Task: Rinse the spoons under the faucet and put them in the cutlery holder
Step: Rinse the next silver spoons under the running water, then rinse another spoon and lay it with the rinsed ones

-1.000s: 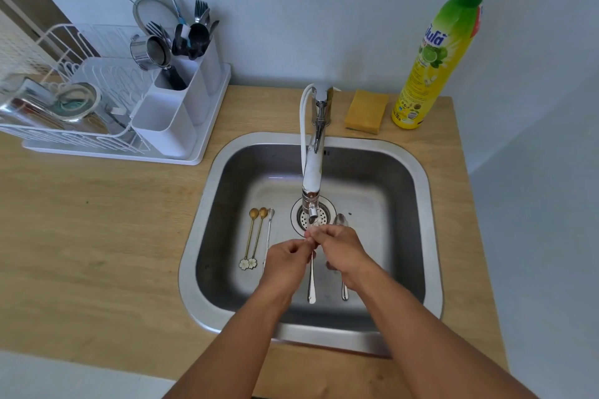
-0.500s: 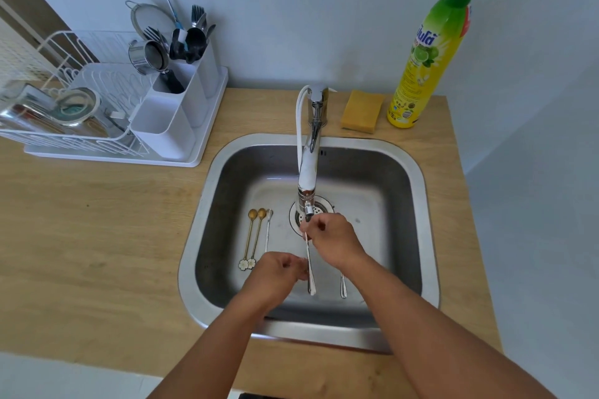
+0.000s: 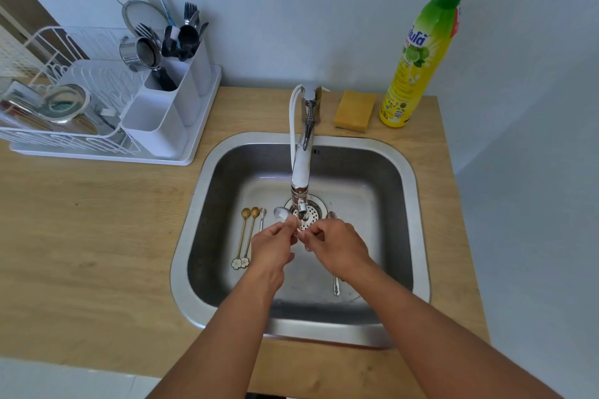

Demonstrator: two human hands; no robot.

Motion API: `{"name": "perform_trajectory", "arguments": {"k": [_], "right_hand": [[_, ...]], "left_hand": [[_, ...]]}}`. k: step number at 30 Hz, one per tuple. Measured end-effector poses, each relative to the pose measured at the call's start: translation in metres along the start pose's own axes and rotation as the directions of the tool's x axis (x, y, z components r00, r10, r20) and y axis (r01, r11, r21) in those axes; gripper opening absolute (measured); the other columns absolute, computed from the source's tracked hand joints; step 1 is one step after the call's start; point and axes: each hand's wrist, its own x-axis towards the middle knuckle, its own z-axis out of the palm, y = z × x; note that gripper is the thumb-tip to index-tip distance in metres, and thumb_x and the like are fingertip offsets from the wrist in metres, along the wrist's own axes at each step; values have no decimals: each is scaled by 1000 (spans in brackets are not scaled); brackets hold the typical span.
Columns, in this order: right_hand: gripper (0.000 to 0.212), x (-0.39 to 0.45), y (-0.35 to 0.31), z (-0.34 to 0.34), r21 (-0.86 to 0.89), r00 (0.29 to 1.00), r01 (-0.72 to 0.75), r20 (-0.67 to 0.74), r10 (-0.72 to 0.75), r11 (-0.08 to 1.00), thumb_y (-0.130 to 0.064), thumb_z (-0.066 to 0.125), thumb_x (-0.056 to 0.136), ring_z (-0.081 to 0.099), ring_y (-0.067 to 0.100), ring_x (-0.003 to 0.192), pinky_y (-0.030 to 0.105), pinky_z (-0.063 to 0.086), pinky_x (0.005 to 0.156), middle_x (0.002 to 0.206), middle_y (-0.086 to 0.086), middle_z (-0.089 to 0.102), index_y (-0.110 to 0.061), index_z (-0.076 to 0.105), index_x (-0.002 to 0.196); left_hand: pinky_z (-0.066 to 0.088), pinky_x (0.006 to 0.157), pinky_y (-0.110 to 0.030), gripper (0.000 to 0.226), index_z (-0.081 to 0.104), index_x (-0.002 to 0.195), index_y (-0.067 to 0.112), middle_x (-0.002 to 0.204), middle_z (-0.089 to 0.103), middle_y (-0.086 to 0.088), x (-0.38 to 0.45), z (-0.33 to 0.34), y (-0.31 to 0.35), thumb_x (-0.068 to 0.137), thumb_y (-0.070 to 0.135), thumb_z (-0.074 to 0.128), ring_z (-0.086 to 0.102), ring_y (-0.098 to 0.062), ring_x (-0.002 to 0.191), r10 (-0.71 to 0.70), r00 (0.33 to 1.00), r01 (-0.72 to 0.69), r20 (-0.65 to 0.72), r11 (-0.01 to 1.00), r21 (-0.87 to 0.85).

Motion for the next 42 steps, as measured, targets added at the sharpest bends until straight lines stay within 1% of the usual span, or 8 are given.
{"name": "perform_trajectory", "arguments": {"k": [6,11,16,20,26,32,37,42], "right_hand": [[26,-23,25,-8,-45,997,-8,76,12,999,-51,62,97,67,4,75,35,58,76,79,-17,75,-32,74,83],[27,-22,14,6,-255,987,58,-131,-94,965,-50,54,99,66,21,88,32,44,65,90,-7,75,-31,72,99],[28,-16,15,17,-197,990,-23,-138,-5,980,-38,44,105,68,33,91,33,42,65,99,5,75,-25,69,106],[25,-10,28,14,-57,983,-111,-156,100,992,-32,51,105,65,28,85,32,44,68,93,5,74,-18,69,94],[17,7,57,11,202,929,-303,-156,336,931,-23,67,98,72,26,91,28,55,81,92,7,79,-16,80,88],[13,13,69,18,235,880,-406,-159,447,883,-14,68,95,69,23,87,20,42,71,91,8,76,-10,77,87],[15,14,74,25,195,862,-464,-128,491,864,-13,65,95,69,26,94,22,46,73,95,8,76,-11,75,85],[13,19,73,29,140,855,-487,-123,503,862,-17,66,94,70,30,98,24,47,74,100,12,77,-11,76,87]], "left_hand": [[55,72,-34,15,82,92,21,85,77,6,3,7,-4,92,35,76,68,-12,86,-20,999,18,-26,998,-52],[57,80,-32,14,82,84,24,78,79,9,-1,20,-10,85,38,84,71,-9,84,62,996,-63,-71,998,-2],[51,77,-18,10,81,80,35,80,79,19,-4,26,-14,89,31,80,73,2,84,223,974,-217,-27,965,146],[49,71,-14,6,83,87,33,86,80,17,0,17,-23,91,33,78,71,6,78,250,964,-265,87,893,365],[53,81,-30,17,82,105,25,105,79,5,23,-28,-27,92,33,72,69,-14,91,259,964,-160,-56,738,656],[53,73,-32,11,78,97,25,97,75,1,40,-57,-27,96,31,69,66,-19,84,247,964,-61,-97,562,825],[54,68,-33,16,70,85,18,81,67,-3,48,-61,-32,96,29,69,63,-17,72,221,971,-25,-90,470,883],[47,62,-31,21,73,96,12,83,67,-3,49,-60,-32,94,33,74,61,-16,69,186,979,-5,-79,417,909]]}}
